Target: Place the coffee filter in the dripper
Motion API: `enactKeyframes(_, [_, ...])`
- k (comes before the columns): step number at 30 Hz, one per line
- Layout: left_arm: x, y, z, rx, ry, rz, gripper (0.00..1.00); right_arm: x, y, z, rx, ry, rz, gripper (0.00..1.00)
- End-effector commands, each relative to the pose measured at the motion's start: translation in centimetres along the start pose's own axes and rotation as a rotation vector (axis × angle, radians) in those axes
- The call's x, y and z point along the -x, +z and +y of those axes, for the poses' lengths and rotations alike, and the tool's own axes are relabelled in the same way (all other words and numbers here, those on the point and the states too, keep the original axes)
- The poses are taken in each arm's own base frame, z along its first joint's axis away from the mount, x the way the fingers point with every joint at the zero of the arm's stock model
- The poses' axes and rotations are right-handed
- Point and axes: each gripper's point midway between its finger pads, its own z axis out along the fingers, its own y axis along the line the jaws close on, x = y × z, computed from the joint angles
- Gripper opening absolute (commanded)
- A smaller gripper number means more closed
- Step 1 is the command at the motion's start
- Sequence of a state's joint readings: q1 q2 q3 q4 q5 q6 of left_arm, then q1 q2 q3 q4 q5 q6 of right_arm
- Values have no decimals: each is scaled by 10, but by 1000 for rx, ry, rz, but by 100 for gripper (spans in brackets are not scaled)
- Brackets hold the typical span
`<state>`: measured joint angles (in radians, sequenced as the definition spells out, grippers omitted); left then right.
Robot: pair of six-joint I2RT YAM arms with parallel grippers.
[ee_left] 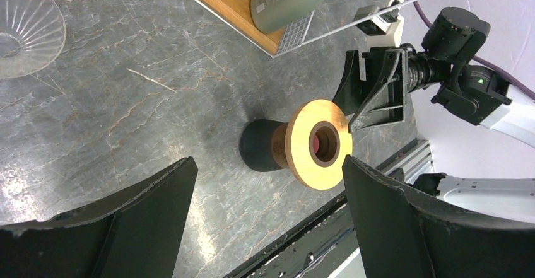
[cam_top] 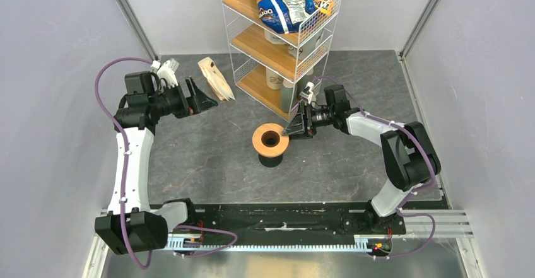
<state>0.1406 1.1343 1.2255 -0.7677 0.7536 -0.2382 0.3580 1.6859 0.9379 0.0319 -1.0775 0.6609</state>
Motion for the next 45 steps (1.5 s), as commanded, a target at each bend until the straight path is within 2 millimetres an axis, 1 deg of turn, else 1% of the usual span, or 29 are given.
enactKeyframes(1, [14, -2, 0, 22, 27, -51, 95, 7, -7, 18, -16, -93, -15, 71])
enactKeyframes(7, [15, -4, 3, 46, 40, -57, 97, -4, -22, 26, -58, -151, 2, 74])
enactKeyframes(9, [11, -3, 1, 27, 48, -35, 96, -8, -29, 29, -69, -163, 8, 74])
enactKeyframes(10, [6, -3, 1, 16, 54, -14, 94, -11, -32, 29, -77, -162, 15, 74])
enactKeyframes(11, [-1, -2, 0, 0, 67, 12, 91, -13, -34, 31, -83, -169, 18, 74])
enactKeyframes(13, [-23, 4, 3, -18, 83, 97, 84, -18, -38, 30, -107, -175, 28, 73])
enactKeyframes(14, [-35, 8, 3, -30, 95, 143, 83, -19, -39, 29, -117, -173, 30, 73])
enactKeyframes(17, [-65, 25, 3, -55, 95, 250, 82, -19, -39, 21, -151, -166, 25, 72])
enactKeyframes(18, [-76, 33, -3, -77, 106, 289, 82, -17, -38, 18, -159, -159, 25, 71])
enactKeyframes(22, [-102, 54, -11, -148, 81, 367, 80, -12, -35, 14, -180, -150, 18, 67])
enactKeyframes(24, [-110, 63, -16, -185, 64, 398, 80, -10, -31, 17, -158, -146, 11, 65])
enactKeyframes(30, [-120, 88, -23, -235, 11, 431, 78, -12, -24, 21, -121, -144, 21, 61])
enactKeyframes(32, [-124, 94, -27, -249, 10, 437, 78, -10, -22, 20, -118, -141, 20, 59])
enactKeyframes(35, [-130, 102, -28, -252, 11, 448, 78, -7, -20, 21, -110, -141, 20, 58])
enactKeyframes(42, [-134, 116, -27, -253, -5, 465, 77, -3, -12, 21, -108, -150, 31, 53])
enactKeyframes(45, [-135, 118, -28, -257, -5, 469, 75, -3, -9, 24, -97, -157, 42, 49])
